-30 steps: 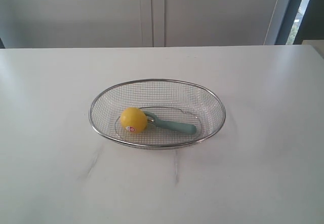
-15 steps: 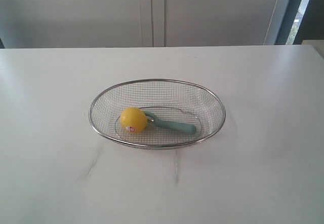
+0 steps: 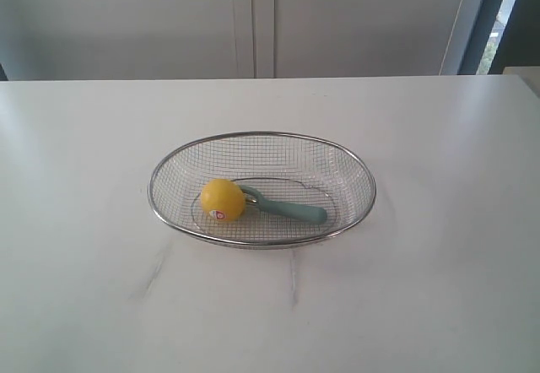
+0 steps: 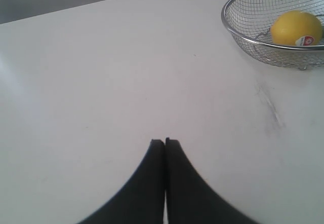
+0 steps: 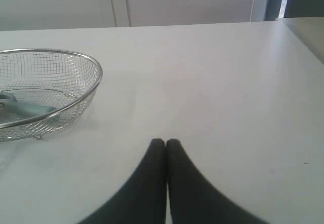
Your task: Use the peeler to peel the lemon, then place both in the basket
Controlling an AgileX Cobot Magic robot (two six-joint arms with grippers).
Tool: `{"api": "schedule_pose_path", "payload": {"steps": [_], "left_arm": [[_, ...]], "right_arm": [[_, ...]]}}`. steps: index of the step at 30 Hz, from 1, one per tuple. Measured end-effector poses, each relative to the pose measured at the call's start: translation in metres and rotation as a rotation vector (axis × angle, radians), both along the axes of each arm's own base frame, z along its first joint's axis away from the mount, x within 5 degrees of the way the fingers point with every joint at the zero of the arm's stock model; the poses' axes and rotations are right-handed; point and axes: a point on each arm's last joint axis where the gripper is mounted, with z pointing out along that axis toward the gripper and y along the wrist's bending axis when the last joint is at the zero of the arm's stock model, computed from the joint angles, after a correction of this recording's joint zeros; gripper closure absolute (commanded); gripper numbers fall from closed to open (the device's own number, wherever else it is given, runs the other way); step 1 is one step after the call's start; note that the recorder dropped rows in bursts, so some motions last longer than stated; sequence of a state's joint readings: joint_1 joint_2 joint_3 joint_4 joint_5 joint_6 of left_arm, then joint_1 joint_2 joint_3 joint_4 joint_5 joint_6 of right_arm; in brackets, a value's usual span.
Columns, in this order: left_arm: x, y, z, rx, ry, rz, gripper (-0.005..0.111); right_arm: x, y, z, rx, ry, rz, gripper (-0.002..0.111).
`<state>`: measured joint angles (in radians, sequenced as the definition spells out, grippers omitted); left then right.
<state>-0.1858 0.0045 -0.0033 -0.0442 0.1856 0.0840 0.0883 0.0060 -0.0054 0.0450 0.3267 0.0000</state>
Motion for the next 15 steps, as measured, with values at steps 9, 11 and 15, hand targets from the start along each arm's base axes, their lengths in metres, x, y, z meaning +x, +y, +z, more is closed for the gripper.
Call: {"api": "schedule_pose_path", "payload": {"steps": [9,11,15], "left_arm": [[0.0002,0.0009,0.0000,0.000,0.000,0.018,0.107],[0.0007,0.0029,0.0000,0.000,0.000,0.055,0.107],[0.0015,0.0084,0.0000,0.000,0.000,0.159,0.107]], "right_arm": [[0.0000,0.0000,0.0000,0.000,0.000,0.000,0.108],[0.0000,0.0000,0.0000,0.000,0.000,0.000,0.108],[0.0000,0.0000,0.0000,0.000,0.000,0.000,0.108]]}}
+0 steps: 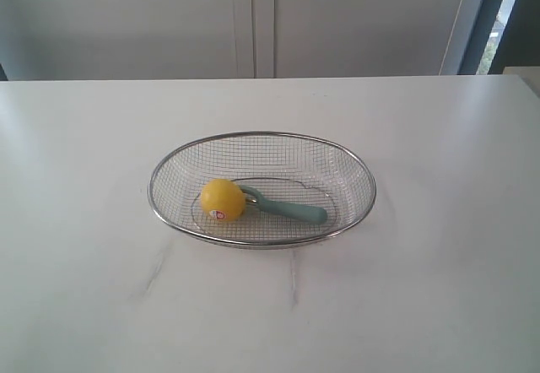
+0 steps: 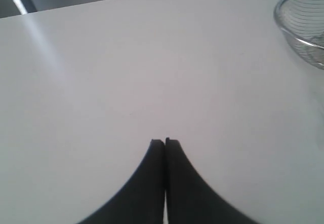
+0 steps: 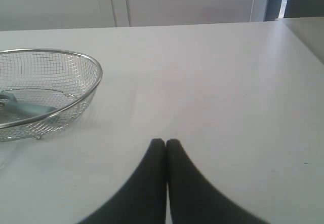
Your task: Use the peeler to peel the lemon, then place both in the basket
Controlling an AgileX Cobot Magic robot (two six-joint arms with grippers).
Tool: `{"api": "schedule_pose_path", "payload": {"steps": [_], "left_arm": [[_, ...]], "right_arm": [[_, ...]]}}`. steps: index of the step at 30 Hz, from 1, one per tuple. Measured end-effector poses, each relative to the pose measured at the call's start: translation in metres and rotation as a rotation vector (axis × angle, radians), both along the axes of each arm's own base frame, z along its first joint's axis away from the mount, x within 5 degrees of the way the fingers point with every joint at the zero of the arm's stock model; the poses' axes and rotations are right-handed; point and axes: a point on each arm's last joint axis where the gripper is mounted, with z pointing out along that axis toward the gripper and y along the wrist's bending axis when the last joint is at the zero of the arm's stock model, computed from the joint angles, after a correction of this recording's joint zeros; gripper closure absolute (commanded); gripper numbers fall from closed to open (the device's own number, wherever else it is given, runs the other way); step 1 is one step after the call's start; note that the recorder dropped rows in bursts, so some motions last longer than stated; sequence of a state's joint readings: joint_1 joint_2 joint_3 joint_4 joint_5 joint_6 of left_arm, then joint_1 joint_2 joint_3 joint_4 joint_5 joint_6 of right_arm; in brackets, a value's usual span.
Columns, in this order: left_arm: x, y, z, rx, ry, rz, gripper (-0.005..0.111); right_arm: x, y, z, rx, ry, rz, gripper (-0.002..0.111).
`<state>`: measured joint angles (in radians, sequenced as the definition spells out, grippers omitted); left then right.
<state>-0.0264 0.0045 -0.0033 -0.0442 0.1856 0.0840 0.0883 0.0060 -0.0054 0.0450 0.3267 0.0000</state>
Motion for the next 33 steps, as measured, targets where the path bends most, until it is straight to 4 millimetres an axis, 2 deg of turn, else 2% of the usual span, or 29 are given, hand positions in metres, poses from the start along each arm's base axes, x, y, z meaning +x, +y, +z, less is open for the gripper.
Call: {"api": "schedule_pose_path", "payload": {"steps": [5,33], "left_arm": [[0.0002,0.0033,0.0000,0.002,0.000,0.061,0.107],[0.0001,0.0017,0.0000,0.003,0.000,0.030,0.107]], "right_arm": [[0.0000,0.0000,0.0000,0.000,0.000,0.000,0.108],[0.0000,0.0000,0.0000,0.000,0.000,0.000,0.108]]}}
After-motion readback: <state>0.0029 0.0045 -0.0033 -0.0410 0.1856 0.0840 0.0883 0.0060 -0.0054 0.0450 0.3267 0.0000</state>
